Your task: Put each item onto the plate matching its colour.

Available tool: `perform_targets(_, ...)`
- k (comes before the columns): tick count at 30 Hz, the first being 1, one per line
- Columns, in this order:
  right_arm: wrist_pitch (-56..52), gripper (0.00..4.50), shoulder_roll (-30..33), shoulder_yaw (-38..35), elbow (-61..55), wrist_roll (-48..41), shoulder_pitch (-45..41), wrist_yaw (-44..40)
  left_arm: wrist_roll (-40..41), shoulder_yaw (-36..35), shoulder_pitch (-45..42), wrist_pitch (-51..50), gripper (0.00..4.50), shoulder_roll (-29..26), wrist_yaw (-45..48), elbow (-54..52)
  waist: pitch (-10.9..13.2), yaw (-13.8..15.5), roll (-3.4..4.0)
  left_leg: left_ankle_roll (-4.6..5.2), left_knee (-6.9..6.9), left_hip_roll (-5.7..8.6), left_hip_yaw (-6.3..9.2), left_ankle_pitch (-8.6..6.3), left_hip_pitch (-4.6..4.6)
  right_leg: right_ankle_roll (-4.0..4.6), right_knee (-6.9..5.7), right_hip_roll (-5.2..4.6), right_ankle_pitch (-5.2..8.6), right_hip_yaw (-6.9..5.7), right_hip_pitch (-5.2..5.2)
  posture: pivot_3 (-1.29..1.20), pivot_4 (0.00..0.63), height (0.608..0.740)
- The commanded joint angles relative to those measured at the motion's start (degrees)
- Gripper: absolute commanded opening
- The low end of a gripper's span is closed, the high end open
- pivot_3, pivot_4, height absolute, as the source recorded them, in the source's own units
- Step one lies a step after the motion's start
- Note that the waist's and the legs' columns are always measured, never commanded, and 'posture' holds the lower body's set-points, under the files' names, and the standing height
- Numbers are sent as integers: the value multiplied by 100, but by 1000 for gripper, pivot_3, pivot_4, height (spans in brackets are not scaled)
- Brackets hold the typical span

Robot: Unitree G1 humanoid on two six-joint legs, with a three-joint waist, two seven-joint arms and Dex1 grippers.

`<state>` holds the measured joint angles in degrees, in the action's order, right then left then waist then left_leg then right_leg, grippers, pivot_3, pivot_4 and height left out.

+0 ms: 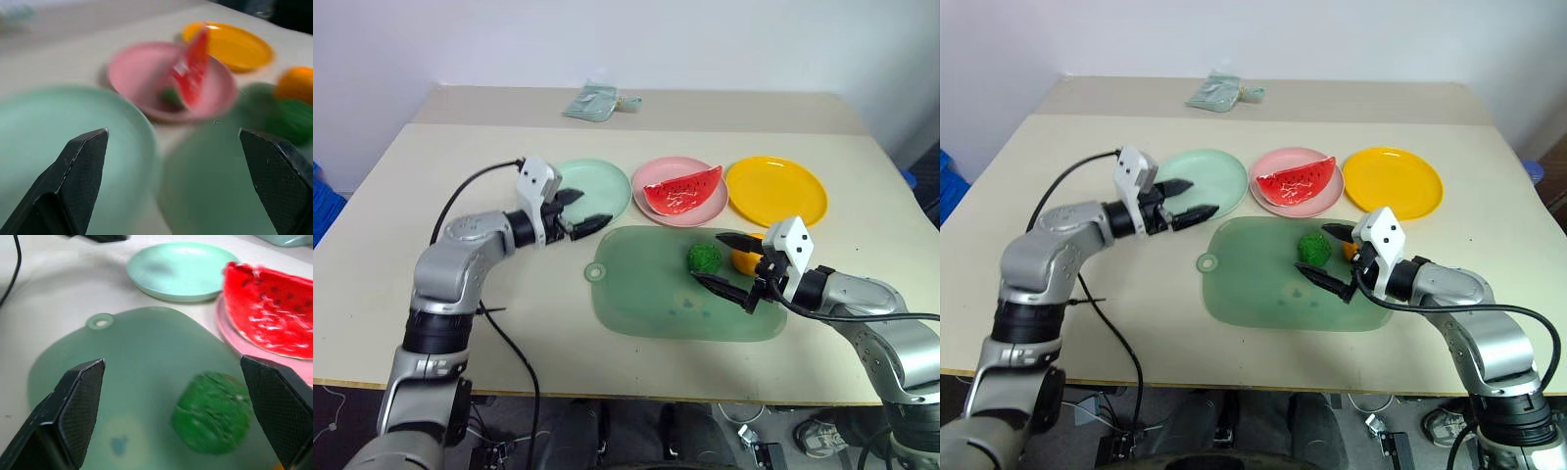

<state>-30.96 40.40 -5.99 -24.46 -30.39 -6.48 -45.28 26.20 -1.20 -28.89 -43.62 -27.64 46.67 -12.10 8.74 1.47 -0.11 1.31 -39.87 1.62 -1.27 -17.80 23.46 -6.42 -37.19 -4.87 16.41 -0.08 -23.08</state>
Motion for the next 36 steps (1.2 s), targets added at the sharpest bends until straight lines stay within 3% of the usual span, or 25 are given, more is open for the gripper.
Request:
perform_targets(1, -66, 4500, 182, -420, -283, -274, -56, -91, -16, 606, -22, 276, 4434, 81, 198, -584, -1, 54, 1, 0, -2, 0, 0, -1, 0, 0, 0, -1, 0, 0, 1, 0, 150, 740)
perform_targets(6, -242, 4500, 562, -892, -361, -501, 43, -245, -670, 1662, -284, 1000, 4434, 264, 453, -100, -2, 60, 3, 1, -2, 2, -3, -1, -2, 0, 1, 1, 0, 1, 2, 0, 150, 740)
perform_targets(10, -293, 4500, 897, -1416, -281, -464, 401, -362, -1224, 2263, -842, 1683, 4434, 801, 487, 926, -2, 87, 3, 5, -3, 2, -4, -2, -1, 0, 1, 6, 0, 0, 4, 0, 150, 740)
perform_targets(17, -281, 4500, 1022, -2156, -237, -450, 1192, -551, -1746, 2626, -1379, 2484, 4434, 1530, 546, 2253, -2, 52, 3, 26, -9, -2, -10, -14, -2, -1, 4, 18, 0, 1, 8, 0, 150, 740)
perform_targets(25, -56, 4500, 947, -2288, -79, -350, 1422, -578, -2151, 2765, -1507, 2824, 4434, 1982, 551, 2999, -2, 66, 3, 42, -11, -3, -12, -23, -2, -2, 2, 20, 0, 2, 8, 0, 150, 740)
perform_targets(28, -52, 4500, 931, -2248, -113, -364, 1417, -538, -2156, 2613, -1498, 2847, 3618, 2114, 445, 3109, -2, 74, 3, 41, -12, -3, -11, -22, -2, -2, 2, 18, 0, 2, 8, 0, 150, 740)
perform_targets(31, -62, 4500, 921, -2186, -151, -374, 1379, -490, -2158, 2450, -1405, 2794, 2095, 2026, 359, 2967, -2, 68, 3, 40, -13, -3, -11, -21, -2, -2, 3, 16, 0, 3, 8, 0, 150, 740)
perform_targets(32, -58, 4500, 919, -2166, -151, -372, 1366, -482, -2133, 2392, -1369, 2726, 1773, 1983, 349, 2896, -2, 66, 3, 38, -13, -3, -11, -20, -2, -2, 2, 16, 0, 3, 8, 0, 150, 740)
perform_targets(36, -7, 4500, 907, -2078, -96, -345, 1309, -466, -2039, 2034, -1164, 2694, 1773, 1754, 199, 2542, -2, 49, 4, 24, -11, -7, -10, -12, -2, -2, 3, 16, 0, 5, 6, 0, 150, 740)
